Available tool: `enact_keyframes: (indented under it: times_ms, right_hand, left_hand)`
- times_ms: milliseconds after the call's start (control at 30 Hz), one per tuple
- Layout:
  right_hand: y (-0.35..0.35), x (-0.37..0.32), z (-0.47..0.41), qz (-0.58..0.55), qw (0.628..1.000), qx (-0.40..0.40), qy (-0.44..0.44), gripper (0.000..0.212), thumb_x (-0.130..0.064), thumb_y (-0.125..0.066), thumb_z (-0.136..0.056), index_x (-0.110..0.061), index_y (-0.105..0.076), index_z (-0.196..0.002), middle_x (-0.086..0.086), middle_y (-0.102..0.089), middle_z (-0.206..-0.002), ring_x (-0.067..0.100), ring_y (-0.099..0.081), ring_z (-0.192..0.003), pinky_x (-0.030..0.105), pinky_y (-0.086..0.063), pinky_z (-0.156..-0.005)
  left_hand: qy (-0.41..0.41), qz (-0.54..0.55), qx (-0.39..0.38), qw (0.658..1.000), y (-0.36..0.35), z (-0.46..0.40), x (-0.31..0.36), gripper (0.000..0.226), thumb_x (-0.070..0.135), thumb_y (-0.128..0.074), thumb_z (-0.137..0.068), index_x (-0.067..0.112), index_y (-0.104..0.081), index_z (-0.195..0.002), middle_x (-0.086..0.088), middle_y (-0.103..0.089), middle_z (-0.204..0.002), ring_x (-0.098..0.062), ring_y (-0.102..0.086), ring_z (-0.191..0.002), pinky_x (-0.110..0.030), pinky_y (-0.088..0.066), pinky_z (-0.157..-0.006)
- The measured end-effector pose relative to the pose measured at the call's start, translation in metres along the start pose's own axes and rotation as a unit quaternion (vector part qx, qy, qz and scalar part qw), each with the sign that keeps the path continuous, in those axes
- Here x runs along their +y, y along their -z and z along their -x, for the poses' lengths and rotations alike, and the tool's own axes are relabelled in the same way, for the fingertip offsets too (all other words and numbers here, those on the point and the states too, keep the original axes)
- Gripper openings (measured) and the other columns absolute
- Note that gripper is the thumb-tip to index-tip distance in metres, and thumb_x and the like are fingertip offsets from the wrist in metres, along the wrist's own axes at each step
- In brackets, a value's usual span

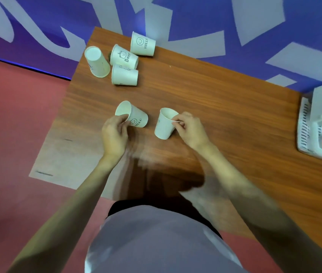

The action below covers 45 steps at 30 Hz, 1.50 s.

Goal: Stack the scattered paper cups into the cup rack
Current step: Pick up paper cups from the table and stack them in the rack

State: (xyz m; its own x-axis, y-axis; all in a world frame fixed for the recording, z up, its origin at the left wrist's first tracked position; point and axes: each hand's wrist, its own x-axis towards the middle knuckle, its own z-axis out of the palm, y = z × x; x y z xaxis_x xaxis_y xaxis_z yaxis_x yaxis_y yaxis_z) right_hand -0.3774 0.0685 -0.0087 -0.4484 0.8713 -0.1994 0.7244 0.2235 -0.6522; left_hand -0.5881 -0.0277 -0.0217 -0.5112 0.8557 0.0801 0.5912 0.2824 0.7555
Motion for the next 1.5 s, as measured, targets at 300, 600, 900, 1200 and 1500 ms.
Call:
enact_keyframes:
  times_ms: [300,600,900,1200,1500]
  right_hand:
    - [0.117,0.117,0.11,-0.015,0.975,0.207,-0.084,0.014,-0.012,-0.068,-0.087,-0.006,-0.072,-0.098,0.011,-0.066,-0.094,0.021,-0.064,-0.074,0.029,-0.052,-0.068]
    - [0.201,0.211,0.221,0.014,0.91,0.39,-0.141,0.013,-0.014,-0.063,-0.09,-0.006,-0.072,-0.096,0.01,-0.066,-0.093,0.018,-0.062,-0.075,0.009,-0.042,-0.07]
    - [0.286,0.283,0.238,0.086,0.833,0.528,-0.14,0.02,-0.018,-0.057,-0.094,-0.004,-0.071,-0.099,0.015,-0.064,-0.095,0.027,-0.061,-0.086,0.031,-0.047,-0.076]
    - [0.302,0.322,0.21,0.114,0.894,0.415,-0.124,0.023,-0.022,-0.055,-0.093,-0.007,-0.071,-0.101,0.014,-0.063,-0.095,0.031,-0.059,-0.091,0.034,-0.043,-0.074]
    - [0.294,0.338,0.198,0.081,0.934,0.329,-0.117,0.029,-0.009,-0.058,-0.091,0.0,-0.061,-0.118,0.017,-0.06,-0.116,0.035,-0.056,-0.105,0.044,-0.048,-0.088]
  left_hand:
    - [-0.144,0.001,-0.118,0.983,-0.101,0.031,0.117,0.013,0.005,-0.062,-0.087,0.001,-0.07,-0.096,-0.016,-0.07,-0.093,-0.034,-0.06,-0.082,-0.025,-0.036,-0.073]
    - [-0.246,0.024,-0.224,0.943,-0.204,0.079,0.223,0.014,0.015,-0.062,-0.089,0.006,-0.072,-0.095,-0.011,-0.071,-0.094,-0.031,-0.06,-0.087,-0.032,-0.041,-0.078]
    - [-0.282,0.057,-0.22,0.932,-0.259,0.105,0.294,0.013,0.015,-0.065,-0.088,0.006,-0.072,-0.092,-0.009,-0.071,-0.093,-0.027,-0.062,-0.086,-0.028,-0.043,-0.079]
    - [-0.327,0.087,-0.182,0.923,-0.282,0.096,0.361,0.014,0.016,-0.064,-0.088,0.004,-0.072,-0.091,-0.008,-0.07,-0.089,-0.025,-0.062,-0.084,-0.026,-0.043,-0.079]
    - [-0.391,0.154,-0.164,0.893,-0.315,0.09,0.437,0.012,0.012,-0.064,-0.088,0.004,-0.072,-0.09,-0.007,-0.07,-0.086,-0.023,-0.062,-0.08,-0.03,-0.046,-0.076]
